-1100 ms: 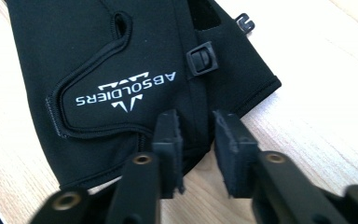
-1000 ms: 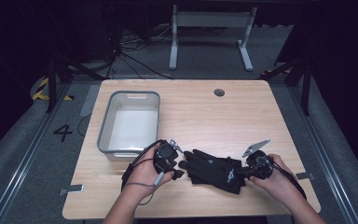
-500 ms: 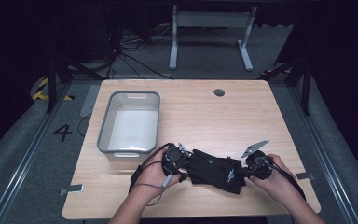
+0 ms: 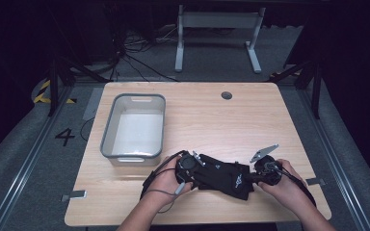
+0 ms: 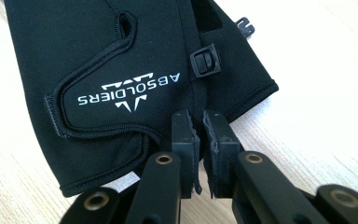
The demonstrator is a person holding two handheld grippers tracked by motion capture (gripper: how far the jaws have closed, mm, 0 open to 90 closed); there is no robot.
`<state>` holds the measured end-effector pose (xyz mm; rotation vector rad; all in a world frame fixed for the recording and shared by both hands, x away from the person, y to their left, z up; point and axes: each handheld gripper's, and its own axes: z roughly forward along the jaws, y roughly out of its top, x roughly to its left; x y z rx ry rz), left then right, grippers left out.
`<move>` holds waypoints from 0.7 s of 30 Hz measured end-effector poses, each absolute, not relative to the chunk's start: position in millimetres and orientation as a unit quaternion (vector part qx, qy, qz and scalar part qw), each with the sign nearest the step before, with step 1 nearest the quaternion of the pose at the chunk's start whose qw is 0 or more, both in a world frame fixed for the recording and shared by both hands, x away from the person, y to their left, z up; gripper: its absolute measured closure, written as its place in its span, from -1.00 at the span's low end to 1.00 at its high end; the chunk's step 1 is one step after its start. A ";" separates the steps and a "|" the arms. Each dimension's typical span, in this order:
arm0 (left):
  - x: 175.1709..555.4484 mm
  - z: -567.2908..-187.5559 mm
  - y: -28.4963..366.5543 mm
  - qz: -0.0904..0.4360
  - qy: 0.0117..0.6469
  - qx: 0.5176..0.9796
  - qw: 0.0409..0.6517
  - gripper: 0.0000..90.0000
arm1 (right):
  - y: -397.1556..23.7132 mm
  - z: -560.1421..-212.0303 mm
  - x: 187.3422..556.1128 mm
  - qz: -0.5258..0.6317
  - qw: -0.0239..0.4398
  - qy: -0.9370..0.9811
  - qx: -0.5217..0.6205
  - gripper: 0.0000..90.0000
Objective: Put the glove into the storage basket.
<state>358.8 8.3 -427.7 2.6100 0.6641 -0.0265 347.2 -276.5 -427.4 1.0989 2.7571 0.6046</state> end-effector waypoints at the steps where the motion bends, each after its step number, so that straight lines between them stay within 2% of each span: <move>1: 359.0 -428.0 7.5 -0.007 0.238 0.945 0.223 0.33 | -276.4 -427.4 347.2 0.199 0.057 0.909 0.362 0.86; 4: 358.5 -428.2 5.7 0.001 0.238 0.947 0.216 0.41 | -276.1 -427.3 347.0 0.198 0.058 0.909 0.361 0.86; 13: 355.5 -423.9 3.7 0.032 0.239 0.947 0.210 0.92 | -274.5 -426.7 345.6 0.195 0.064 0.911 0.359 0.87; 21: 351.2 -417.5 3.3 0.050 0.228 0.949 0.211 0.98 | -276.5 -421.2 343.6 0.205 0.070 0.908 0.358 0.89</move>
